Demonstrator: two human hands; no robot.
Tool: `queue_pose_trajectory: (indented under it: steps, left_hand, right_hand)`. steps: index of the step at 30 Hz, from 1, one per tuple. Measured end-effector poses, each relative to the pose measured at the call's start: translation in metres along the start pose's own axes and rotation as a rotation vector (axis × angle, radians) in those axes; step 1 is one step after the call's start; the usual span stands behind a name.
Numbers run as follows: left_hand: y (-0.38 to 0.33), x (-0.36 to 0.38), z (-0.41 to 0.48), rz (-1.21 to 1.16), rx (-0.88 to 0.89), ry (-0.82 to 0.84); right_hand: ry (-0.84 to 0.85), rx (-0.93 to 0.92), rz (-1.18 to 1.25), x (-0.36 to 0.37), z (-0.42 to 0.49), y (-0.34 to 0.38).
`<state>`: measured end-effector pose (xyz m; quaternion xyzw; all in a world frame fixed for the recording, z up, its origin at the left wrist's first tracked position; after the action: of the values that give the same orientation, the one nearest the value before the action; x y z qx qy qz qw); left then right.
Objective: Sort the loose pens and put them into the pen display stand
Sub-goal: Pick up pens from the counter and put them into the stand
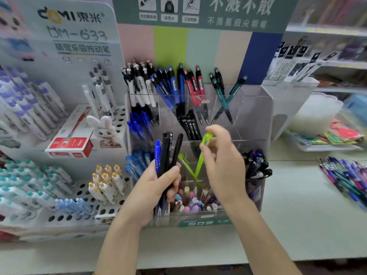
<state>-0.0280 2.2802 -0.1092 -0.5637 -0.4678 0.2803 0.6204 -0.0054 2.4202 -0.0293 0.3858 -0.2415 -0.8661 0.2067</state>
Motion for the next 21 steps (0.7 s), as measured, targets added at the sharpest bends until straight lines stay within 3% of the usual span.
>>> queue_pose_trajectory:
  steps: [4,10,12,14,17,19,21]
  left_hand:
    - [0.003,0.010,-0.002,-0.216,-0.022,0.137]
    - [0.002,0.018,-0.005,-0.283,-0.035,0.205]
    - [0.001,0.021,-0.006,-0.275,-0.042,0.215]
    - [0.001,0.024,-0.007,-0.264,-0.052,0.239]
    - [0.000,0.033,-0.008,-0.313,-0.076,0.336]
    - [0.000,0.040,-0.010,-0.346,-0.107,0.391]
    - [0.003,0.043,-0.010,-0.342,-0.140,0.382]
  right_hand:
    - [0.000,-0.155,-0.348,0.025,-0.013,0.001]
    - [-0.026,-0.204,-0.465,0.026,-0.016,-0.006]
    - [-0.060,-0.168,-0.334,0.015,-0.011,-0.002]
    - [-0.010,-0.052,-0.020,0.006,-0.004,0.000]
    - [0.306,0.279,0.504,0.020,-0.002,-0.002]
    - [0.570,0.433,0.645,0.037,-0.010,-0.001]
    - [0.679,0.482,0.690,0.044,-0.013,-0.001]
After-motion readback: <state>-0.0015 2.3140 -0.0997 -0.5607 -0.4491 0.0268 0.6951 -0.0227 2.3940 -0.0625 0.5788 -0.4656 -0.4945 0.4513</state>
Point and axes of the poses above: each hand's wrist, its own z-axis towards the middle knuckle, its own x-axis out of the palm, y = z × x, the point moved 9 cm from there along z, towards the middle knuckle, and after that the axes turned 1 degree about x, right-handed, at the moved point
